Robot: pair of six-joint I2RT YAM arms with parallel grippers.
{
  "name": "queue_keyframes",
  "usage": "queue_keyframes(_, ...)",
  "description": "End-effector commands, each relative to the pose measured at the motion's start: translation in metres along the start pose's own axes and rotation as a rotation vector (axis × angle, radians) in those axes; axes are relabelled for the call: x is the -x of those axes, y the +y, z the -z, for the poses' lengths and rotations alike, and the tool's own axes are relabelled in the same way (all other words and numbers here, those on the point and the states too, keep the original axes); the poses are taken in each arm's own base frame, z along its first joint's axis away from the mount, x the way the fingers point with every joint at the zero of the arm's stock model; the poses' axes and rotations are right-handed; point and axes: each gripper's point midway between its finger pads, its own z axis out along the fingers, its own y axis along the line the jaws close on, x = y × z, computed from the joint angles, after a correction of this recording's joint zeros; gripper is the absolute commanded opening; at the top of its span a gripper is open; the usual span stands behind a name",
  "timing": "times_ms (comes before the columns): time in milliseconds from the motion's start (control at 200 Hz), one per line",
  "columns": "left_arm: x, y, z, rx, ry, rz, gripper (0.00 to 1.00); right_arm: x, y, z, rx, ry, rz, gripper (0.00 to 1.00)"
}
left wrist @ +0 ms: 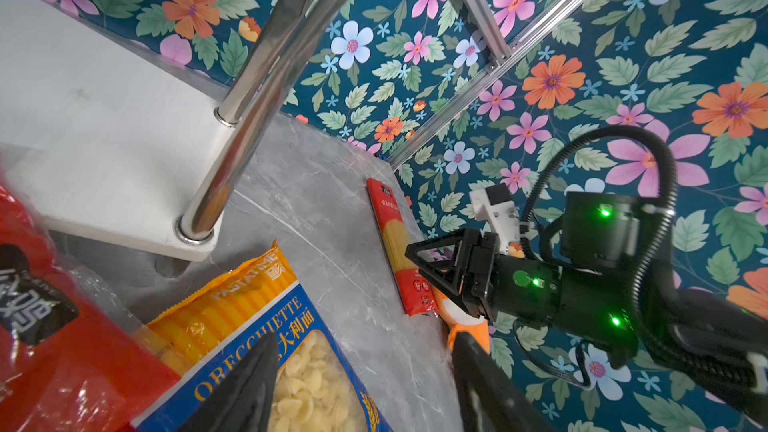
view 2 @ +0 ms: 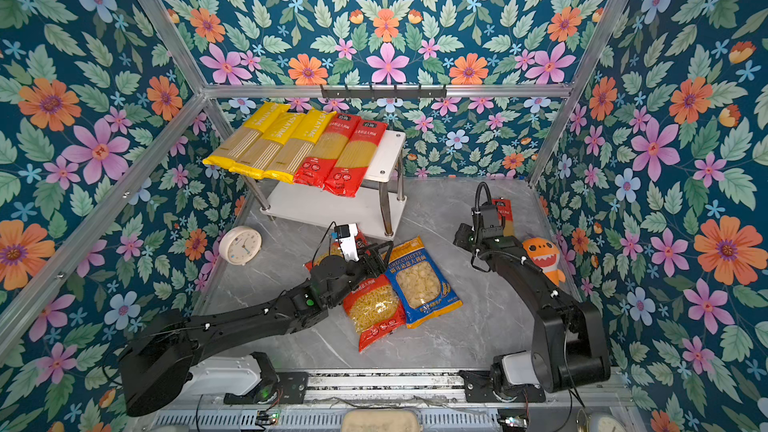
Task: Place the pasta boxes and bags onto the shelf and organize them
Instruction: 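Withdraw the left gripper from the shelf while the right reaches another spaghetti pack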
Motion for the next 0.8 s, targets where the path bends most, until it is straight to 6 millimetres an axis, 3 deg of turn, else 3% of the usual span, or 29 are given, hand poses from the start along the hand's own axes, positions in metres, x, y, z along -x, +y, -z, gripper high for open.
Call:
queue_keyframes(0,0.001,-0.006,-0.003,-0.031,-0.013,0.007,0.69,-0.019,-0.04,-0.006,-0.197,0.115,0.127,0.59)
queue_keyframes(160,-0.001,-0.005,-0.004,-0.027,-0.005,0.002,0.69,-0.022,-0.078,-0.018,-0.382,0.209,0.168,0.59)
queue_keyframes(410,-0.001,-0.003,-0.003,-0.02,-0.004,-0.005,0.69,-0.028,-0.116,-0.035,-0.466,0.298,0.12,0.58)
queue_keyframes(795,-0.005,-0.004,-0.007,-0.025,0.01,-0.008,0.69,-0.024,-0.126,-0.054,-0.452,0.327,0.082,0.43)
